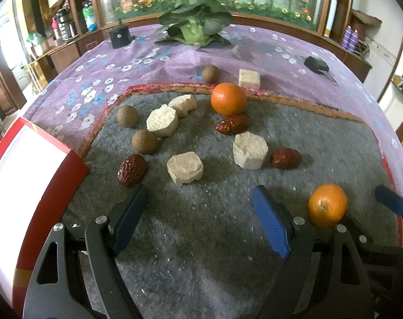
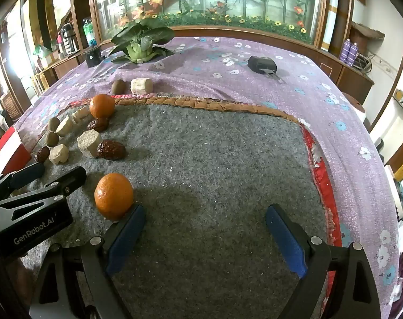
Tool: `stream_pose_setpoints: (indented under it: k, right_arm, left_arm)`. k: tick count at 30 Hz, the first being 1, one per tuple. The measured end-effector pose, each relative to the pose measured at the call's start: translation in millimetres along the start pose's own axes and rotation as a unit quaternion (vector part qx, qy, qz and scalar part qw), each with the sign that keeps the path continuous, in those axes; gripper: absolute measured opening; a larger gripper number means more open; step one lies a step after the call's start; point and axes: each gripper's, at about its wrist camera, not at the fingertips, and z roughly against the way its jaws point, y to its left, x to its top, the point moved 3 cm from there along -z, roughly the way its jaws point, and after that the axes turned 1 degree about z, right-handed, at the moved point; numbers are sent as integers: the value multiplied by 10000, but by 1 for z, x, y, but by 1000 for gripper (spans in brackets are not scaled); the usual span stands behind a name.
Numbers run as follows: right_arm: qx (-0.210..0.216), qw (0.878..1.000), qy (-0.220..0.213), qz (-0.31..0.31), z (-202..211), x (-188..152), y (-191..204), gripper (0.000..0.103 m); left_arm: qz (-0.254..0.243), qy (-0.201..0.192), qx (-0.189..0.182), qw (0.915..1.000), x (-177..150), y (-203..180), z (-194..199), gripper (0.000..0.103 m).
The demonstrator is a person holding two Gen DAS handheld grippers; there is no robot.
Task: Organize fruits
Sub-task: 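Reach the left gripper to the beige square cake and close on it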
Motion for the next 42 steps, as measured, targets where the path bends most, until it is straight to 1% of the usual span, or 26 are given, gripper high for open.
stream_pose_setpoints:
  k: [4,8,10,14,17,18,21,25,32,35,39,40,42]
  right_arm:
    - [-11,10000,26,52,3,0,0,92]
    - [-83,9998,-48,161,18,0,0,92]
    - [-48,9996,-146,216,29,1,0,92]
    - [27,9988,-293,391,47,2,4,91]
    - [223,9975,-401,528,56,2,13,91]
    - [284,9971,-420,562,57,2,16,91]
    - [471,9956,-436,687,58,-1,27,91]
    - [551,9940,-505,800,60,-2,40,91]
    - [578,9944,-491,740,60,-1,38,91]
    - [615,9952,-422,635,57,0,33,91]
    - [659,9950,-439,612,57,2,30,91]
    - [654,9949,-446,628,58,2,29,91]
    - [650,9948,-439,656,57,2,28,91]
  left_arm:
    - [-59,106,-113,9999,-1,2,7,82]
    - [-72,125,-132,9998,-10,7,19,82]
    - [-44,109,-250,9996,-14,13,29,82]
    - [71,-49,-298,9995,-19,40,51,82]
    - [146,-76,-159,9997,-24,61,62,82]
    - [192,-54,-175,9996,-26,68,63,82]
    - [404,68,-388,9984,-33,86,63,82]
    - [598,-13,-611,9963,-36,94,66,82]
    - [219,-153,-527,9983,-37,86,69,82]
    - [136,-192,-396,9989,-38,88,66,82]
    - [-94,-210,-290,9993,-37,84,62,82]
    - [-160,-218,-254,9993,-37,83,61,80]
    - [-256,-169,-244,9992,-38,81,57,65]
